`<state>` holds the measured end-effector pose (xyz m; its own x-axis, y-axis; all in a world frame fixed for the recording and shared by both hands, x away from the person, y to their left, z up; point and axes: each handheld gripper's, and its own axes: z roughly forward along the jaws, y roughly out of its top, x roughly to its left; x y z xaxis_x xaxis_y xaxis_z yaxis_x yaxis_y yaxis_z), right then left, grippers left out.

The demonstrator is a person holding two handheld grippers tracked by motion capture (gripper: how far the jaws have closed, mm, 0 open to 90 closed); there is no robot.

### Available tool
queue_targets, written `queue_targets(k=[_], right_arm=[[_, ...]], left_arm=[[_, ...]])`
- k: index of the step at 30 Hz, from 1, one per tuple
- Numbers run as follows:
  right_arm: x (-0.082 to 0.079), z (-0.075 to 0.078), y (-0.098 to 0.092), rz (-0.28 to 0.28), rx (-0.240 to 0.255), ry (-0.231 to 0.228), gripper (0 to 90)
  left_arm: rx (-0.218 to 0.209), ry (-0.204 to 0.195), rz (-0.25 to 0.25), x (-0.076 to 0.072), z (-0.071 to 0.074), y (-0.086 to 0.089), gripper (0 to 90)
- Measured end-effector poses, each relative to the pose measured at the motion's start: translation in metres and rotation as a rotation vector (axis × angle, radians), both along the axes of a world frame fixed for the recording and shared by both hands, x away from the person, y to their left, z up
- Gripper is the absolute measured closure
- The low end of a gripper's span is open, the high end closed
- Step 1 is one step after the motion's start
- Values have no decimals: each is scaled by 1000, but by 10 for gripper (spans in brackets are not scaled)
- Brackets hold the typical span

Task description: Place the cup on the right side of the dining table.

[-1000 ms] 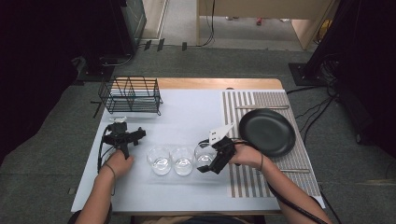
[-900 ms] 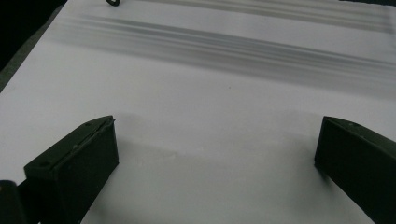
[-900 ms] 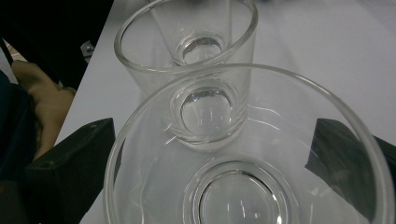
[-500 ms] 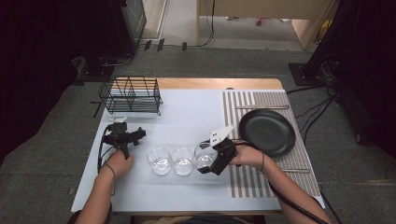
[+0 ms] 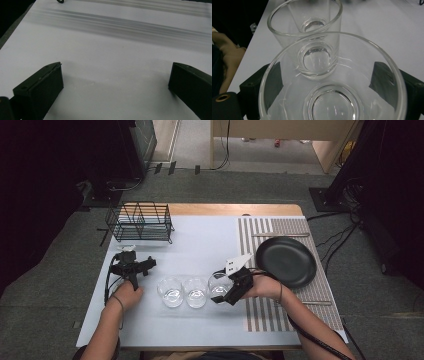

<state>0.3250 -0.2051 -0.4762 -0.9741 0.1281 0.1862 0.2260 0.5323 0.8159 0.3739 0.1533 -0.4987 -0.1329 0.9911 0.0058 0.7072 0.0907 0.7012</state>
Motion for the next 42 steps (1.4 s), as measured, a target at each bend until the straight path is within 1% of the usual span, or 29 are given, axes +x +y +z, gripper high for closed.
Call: queue_targets(k=[3,10,23,42], right_arm=[[0,0,-1,19,6,-3,137],[0,0,-2,26,8,-2,140],[-1,1,-2,33,7,-31,155],[-1,2,-2,41,9,-38,159]], left_arm=[[0,0,0,0,0,0,0],[0,0,0,0,0,0,0],[0,0,0,0,0,0,0],[0,0,0,0,0,0,0]])
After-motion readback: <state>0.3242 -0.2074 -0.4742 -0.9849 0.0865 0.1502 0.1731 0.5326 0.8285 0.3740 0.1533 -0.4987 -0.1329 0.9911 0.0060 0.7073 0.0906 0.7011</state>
